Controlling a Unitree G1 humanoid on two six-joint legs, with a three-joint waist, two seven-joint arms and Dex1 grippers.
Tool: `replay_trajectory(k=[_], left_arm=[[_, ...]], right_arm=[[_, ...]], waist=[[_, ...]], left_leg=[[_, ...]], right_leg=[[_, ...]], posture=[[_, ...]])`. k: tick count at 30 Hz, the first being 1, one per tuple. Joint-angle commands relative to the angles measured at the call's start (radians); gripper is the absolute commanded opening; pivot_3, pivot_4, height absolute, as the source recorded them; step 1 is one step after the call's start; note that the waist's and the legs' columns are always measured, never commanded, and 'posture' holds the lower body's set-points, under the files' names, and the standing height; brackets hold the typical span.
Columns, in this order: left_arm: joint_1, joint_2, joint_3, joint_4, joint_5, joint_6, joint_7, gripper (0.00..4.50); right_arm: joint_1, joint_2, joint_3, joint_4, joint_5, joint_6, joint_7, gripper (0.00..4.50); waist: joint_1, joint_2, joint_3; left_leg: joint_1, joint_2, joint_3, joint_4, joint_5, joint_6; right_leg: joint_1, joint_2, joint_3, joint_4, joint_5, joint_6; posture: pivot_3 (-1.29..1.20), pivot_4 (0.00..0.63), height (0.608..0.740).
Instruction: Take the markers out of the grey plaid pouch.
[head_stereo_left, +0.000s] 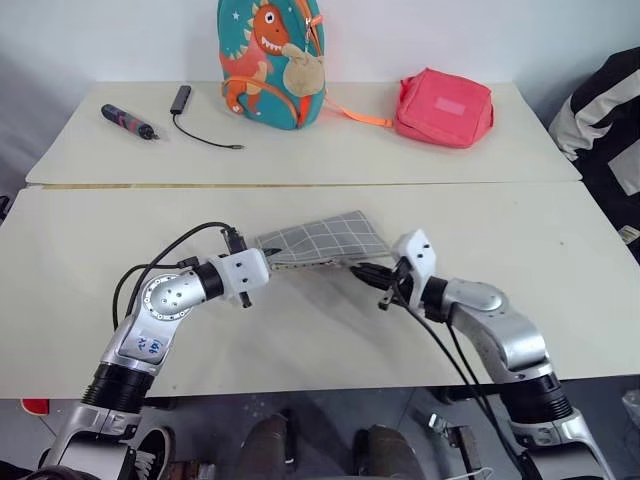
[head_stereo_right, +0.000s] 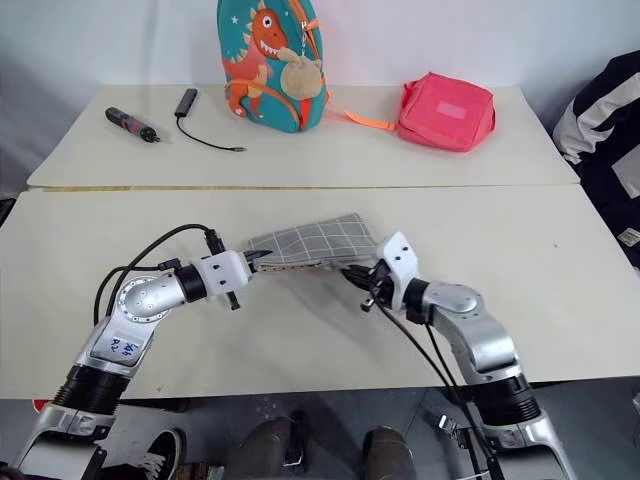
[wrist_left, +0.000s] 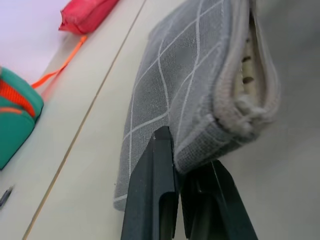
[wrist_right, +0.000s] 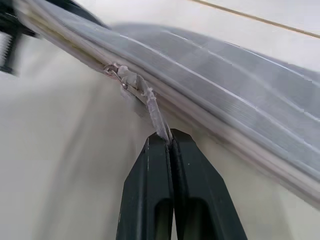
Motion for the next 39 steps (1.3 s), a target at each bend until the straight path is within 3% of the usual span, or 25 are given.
replay_trajectory(k=[1,6,11,15,19,27,30,35,39], left_arm=[[0.007,0.034,0.059,0.005,-0.049,-0.026,-0.025,0.0],[0.008,0.052,0.084,0.038,-0.088,-0.028,-0.051,0.0],[0.029,0.034,0.08,0.002,-0.149,0.023,-0.097,0.0],[0.033,0.021,0.067,-0.02,-0.139,0.066,-0.09,0.0],[0.043,-0.025,0.074,-0.082,-0.165,0.161,-0.063,0.0],[0.05,-0.056,0.052,-0.129,-0.176,0.26,-0.086,0.0],[0.026,-0.07,0.06,-0.165,-0.235,0.381,-0.107,0.0],[-0.051,-0.062,0.106,-0.269,-0.37,0.671,-0.125,0.0],[-0.109,-0.093,0.152,-0.318,-0.451,0.787,-0.087,0.0]], right_arm=[[-0.024,-0.059,-0.075,0.03,-0.012,-0.045,0.019,0.03],[-0.042,-0.139,-0.113,0.142,-0.046,-0.121,0.051,0.03],[-0.05,-0.11,-0.108,0.126,-0.019,-0.123,0.064,0.03],[-0.019,-0.098,-0.096,0.028,0.053,-0.043,0.109,0.98],[0.011,-0.177,-0.121,-0.12,0.171,0.097,0.202,2.38],[-0.116,-0.174,-0.115,-0.1,0.041,-0.061,0.125,2.38],[-0.129,-0.126,-0.092,-0.15,0.086,-0.045,0.139,1.79],[-0.215,-0.123,-0.091,-0.193,0.128,0.025,0.159,0.14],[-0.264,-0.126,-0.045,-0.204,0.097,0.025,0.166,0.06]], waist=[[0.0,0.0,0.0],[0.001,0.0,0.0],[-0.001,0.0,0.0],[-0.001,0.0,0.0],[0.007,0.0,0.0],[0.002,0.0,0.0],[0.002,0.0,0.0],[0.004,0.0,0.0],[0.002,0.0,0.0]], left_leg=[[0.0,0.0,0.0,0.0,0.0,0.0],[0.0,0.0,0.0,0.0,0.0,0.0],[0.0,0.0,0.0,0.0,0.0,0.0],[0.0,0.001,0.0,0.0,0.0,0.0],[0.0,0.0,-0.001,0.001,0.0,0.001],[0.0,0.001,-0.001,0.002,-0.001,0.0],[0.0,0.001,0.0,0.001,-0.001,0.0],[-0.001,0.0,-0.001,0.003,0.0,0.001],[0.0,0.0,-0.002,0.004,-0.001,0.001]], right_leg=[[0.0,0.0,0.0,0.0,0.0,0.0],[0.0,0.0,0.0,-0.001,0.0,0.0],[0.001,0.0,-0.001,0.0,0.0,0.0],[0.001,0.0,-0.001,0.0,0.0,0.0],[0.002,0.0,-0.001,0.0,0.0,0.0],[0.001,0.0,-0.001,-0.003,0.0,0.0],[0.001,0.0,-0.001,-0.001,0.0,0.0],[0.002,0.0,-0.001,0.0,0.0,0.0],[0.003,0.0,-0.001,-0.001,0.0,0.0]], posture=[[0.0,0.15,0.74],[0.0,0.15,0.74],[0.0,0.15,0.74],[0.0,0.15,0.74],[0.0,0.15,0.74],[0.0,0.15,0.74],[0.0,0.15,0.74],[0.0,0.15,0.74],[0.0,0.15,0.74]])
